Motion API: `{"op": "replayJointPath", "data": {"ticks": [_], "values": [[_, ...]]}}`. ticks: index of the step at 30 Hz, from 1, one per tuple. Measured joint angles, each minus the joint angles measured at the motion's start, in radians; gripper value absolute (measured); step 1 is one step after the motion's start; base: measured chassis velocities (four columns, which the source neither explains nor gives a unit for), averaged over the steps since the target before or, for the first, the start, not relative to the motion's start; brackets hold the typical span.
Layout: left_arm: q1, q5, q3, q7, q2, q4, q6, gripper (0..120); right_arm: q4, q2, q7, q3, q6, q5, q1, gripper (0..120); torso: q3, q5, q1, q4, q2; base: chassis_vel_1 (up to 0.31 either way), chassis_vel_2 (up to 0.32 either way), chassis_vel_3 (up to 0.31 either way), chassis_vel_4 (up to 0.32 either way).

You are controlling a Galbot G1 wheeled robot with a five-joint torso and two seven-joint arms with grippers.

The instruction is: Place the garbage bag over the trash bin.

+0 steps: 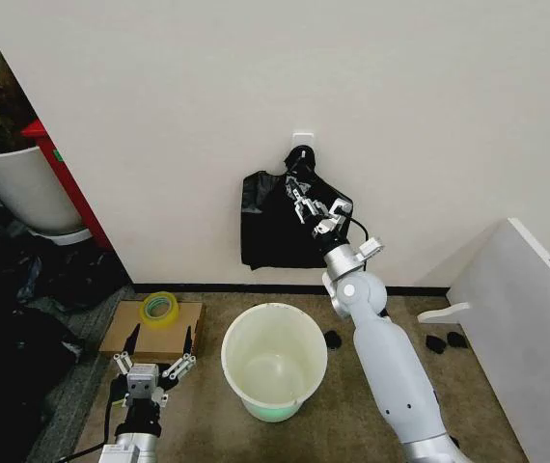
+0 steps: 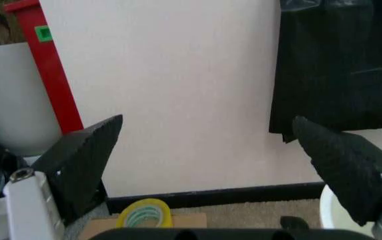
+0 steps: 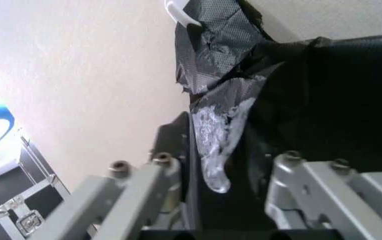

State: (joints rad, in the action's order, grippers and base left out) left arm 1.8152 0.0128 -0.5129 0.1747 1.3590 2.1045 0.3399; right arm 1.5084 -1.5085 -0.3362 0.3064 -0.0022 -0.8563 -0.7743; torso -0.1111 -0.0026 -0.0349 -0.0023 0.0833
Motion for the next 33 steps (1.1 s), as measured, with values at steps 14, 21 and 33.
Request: {"op": "replayJointPath", "data": {"ticks": [14, 21, 33], "values": [[-0.005, 0.001, 0.007, 0.006, 0.000, -0.003, 0.000, 100, 0.043, 0.016, 0.022, -0.001, 0.002, 0.035, -0.042, 0, 0.000, 0.0000, 0.000, 0.0000, 0.000, 0.000, 0.000, 0.000, 0.000], [-0.010, 0.001, 0.013, 0.007, 0.000, -0.007, -0.001, 100, 0.129, 0.066, 0.011, -0.017, 0.014, 0.123, -0.140, 0, 0.000, 0.0001, 0.000, 0.0000, 0.000, 0.000, 0.000, 0.000, 0.000], [-0.024, 0.003, 0.027, 0.007, -0.002, -0.019, -0.002, 100, 0.343, 0.199, -0.028, -0.036, 0.119, 0.377, -0.450, 0, 0.000, 0.0003, 0.000, 0.0001, 0.000, 0.000, 0.000, 0.000, 0.000]]}}
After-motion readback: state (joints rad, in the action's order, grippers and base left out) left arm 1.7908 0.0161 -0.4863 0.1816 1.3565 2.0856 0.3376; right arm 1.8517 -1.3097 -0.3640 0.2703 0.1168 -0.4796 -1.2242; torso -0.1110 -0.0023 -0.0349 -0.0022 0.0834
